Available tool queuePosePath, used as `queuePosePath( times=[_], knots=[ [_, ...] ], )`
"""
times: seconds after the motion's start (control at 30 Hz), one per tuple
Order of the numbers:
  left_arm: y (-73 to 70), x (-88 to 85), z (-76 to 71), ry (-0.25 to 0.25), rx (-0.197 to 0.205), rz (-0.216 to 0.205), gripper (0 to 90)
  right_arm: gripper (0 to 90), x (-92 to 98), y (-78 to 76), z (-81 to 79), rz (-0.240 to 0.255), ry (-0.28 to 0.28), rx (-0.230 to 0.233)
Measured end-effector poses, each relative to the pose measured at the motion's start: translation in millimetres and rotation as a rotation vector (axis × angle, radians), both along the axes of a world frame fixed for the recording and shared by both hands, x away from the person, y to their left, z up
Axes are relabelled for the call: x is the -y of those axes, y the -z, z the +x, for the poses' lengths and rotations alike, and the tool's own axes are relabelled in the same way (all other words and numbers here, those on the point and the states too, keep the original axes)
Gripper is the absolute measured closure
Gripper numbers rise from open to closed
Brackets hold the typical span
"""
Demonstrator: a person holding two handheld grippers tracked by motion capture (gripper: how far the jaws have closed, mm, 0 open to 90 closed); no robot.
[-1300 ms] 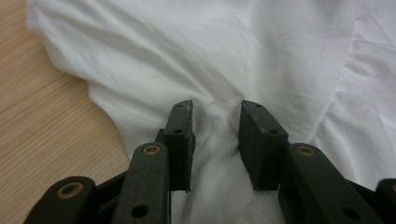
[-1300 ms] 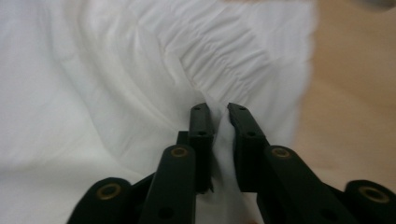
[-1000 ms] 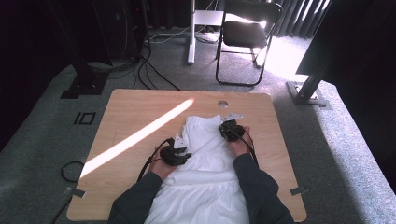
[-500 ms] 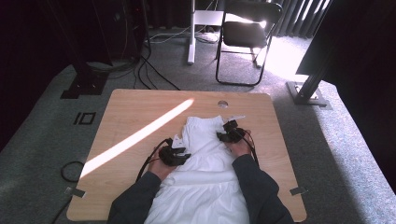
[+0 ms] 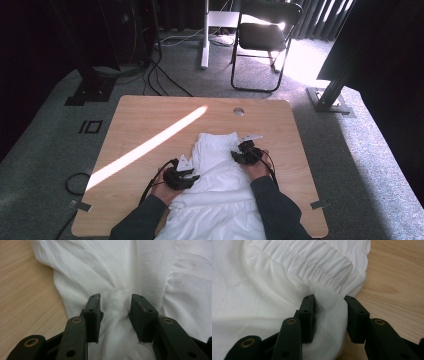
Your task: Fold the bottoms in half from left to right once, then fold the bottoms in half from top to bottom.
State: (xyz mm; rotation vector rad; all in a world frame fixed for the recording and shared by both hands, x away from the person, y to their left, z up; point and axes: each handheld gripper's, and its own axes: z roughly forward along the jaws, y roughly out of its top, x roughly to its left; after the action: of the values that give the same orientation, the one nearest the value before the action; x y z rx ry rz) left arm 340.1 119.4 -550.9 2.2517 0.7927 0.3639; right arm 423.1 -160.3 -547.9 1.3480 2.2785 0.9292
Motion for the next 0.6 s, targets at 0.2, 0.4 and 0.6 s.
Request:
queuePosePath(
  times=[0.2, 0.4, 0.6],
  knots=[
    [-14.8, -15.8, 16.3, -0.055, -0.056, -0.121, 44.7, 61.8, -0.6, 0.4, -0.2, 0.004, -0.002, 0.003],
    [-40.7, -17.3, 48.5, -0.16, -0.004, -0.185, 31.6, 61.8, -1.3, 1.0, 0.7, 0.008, 0.005, 0.009],
    [-20.4, 8.6, 83.7, -0.213, -0.074, -0.114, 23.6, 61.8, -0.8, 1.6, 0.4, 0.012, 0.004, 0.014]
  ],
)
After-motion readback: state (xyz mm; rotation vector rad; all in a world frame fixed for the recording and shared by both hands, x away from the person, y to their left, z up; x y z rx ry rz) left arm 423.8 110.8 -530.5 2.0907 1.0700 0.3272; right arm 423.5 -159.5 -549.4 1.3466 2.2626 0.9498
